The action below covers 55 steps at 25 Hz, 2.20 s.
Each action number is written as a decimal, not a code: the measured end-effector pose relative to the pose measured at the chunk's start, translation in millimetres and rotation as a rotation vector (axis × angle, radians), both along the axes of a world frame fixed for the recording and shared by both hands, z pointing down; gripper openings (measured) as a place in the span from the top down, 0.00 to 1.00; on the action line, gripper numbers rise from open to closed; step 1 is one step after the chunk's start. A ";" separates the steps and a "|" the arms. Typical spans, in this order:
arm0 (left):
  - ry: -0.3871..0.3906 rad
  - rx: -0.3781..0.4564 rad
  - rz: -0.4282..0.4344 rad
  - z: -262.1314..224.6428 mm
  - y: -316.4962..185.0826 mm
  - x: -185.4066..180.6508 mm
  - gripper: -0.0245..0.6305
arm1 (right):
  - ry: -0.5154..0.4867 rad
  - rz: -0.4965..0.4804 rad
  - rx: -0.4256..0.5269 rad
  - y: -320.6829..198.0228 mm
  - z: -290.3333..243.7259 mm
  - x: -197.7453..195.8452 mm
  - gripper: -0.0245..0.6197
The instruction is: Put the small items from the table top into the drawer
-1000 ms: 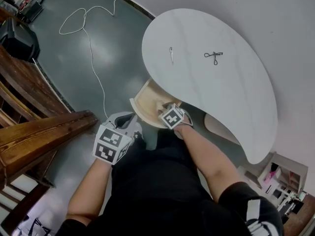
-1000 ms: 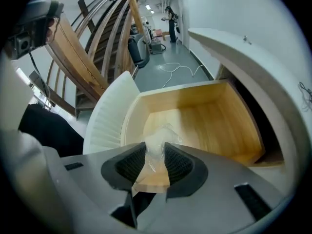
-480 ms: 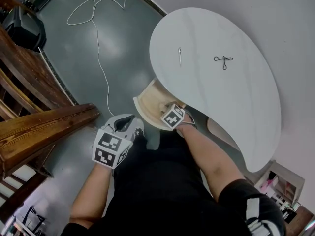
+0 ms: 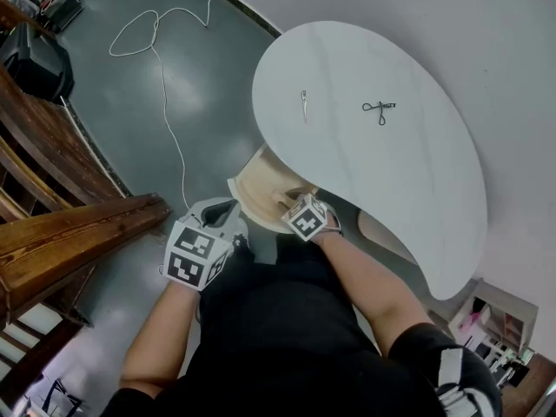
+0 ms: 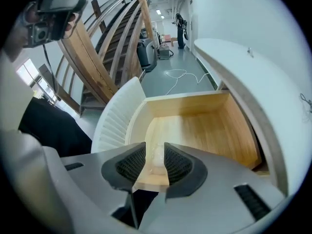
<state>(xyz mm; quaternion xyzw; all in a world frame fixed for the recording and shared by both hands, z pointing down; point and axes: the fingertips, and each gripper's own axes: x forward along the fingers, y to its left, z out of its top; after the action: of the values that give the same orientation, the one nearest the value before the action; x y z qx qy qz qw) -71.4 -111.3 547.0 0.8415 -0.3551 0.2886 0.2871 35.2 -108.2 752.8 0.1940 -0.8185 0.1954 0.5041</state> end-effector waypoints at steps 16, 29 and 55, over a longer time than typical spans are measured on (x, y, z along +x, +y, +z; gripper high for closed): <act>0.010 0.073 0.107 -27.2 -13.3 15.0 0.94 | -0.372 0.416 0.187 -41.3 -158.0 21.2 0.95; 0.012 0.130 0.075 -45.4 -35.3 49.3 0.94 | -0.253 0.729 0.382 -165.4 -184.6 203.8 0.95; -0.033 0.094 -0.144 -44.6 -42.4 49.8 0.94 | -0.097 0.708 0.284 -279.2 -116.3 267.0 0.88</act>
<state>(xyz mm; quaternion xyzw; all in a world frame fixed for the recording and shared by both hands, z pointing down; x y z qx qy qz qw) -21.6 -153.7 502.4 0.8215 -0.4324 0.2641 0.2616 302.1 -387.4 636.6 0.5231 -0.7427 0.2510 0.3343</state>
